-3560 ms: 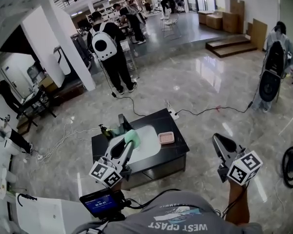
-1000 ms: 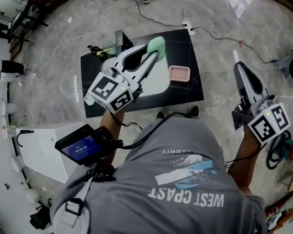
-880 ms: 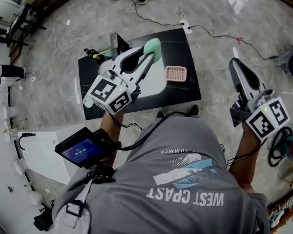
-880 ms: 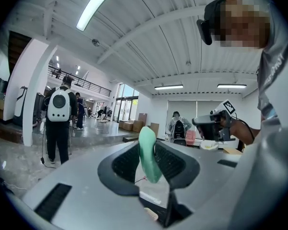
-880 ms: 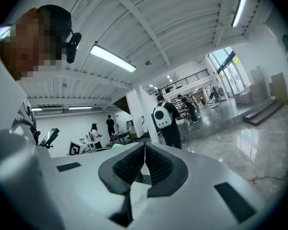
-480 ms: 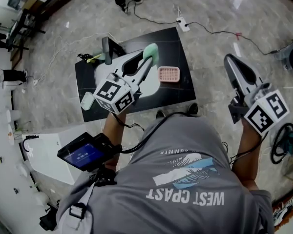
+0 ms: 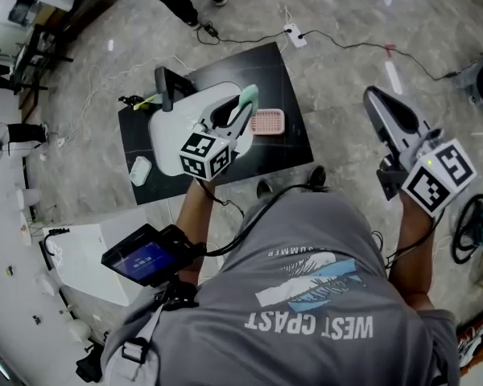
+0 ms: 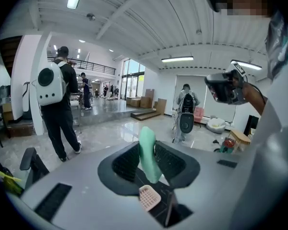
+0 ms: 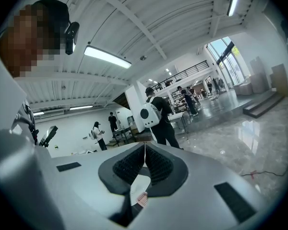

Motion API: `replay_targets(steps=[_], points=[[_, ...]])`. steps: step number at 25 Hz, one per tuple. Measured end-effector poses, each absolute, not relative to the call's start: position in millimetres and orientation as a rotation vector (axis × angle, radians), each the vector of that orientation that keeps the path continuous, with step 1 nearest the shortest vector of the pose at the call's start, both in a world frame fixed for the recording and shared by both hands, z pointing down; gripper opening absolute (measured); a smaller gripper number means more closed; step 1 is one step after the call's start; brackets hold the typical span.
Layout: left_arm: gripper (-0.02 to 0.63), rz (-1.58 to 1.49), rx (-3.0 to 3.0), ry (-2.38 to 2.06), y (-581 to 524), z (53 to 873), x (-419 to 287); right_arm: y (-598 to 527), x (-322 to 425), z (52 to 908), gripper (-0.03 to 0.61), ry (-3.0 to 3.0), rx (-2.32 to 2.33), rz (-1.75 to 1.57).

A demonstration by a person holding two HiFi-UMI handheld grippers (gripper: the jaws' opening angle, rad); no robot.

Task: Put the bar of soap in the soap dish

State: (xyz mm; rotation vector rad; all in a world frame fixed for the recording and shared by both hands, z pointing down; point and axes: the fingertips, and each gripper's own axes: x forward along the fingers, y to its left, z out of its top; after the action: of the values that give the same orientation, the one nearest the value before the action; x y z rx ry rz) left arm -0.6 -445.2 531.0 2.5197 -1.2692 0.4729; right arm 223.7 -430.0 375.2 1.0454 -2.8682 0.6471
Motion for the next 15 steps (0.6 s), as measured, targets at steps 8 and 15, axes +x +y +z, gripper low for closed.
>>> replay_targets(steps=[8, 15], points=[[0.109, 0.812, 2.468, -1.228, -449, 601, 5, -438, 237, 371, 0.009, -2.845, 1.042, 0.671], [0.109, 1.145, 2.460, -1.145, -452, 687, 16, -440, 259, 400, 0.009, -2.823, 1.062, 0.699]])
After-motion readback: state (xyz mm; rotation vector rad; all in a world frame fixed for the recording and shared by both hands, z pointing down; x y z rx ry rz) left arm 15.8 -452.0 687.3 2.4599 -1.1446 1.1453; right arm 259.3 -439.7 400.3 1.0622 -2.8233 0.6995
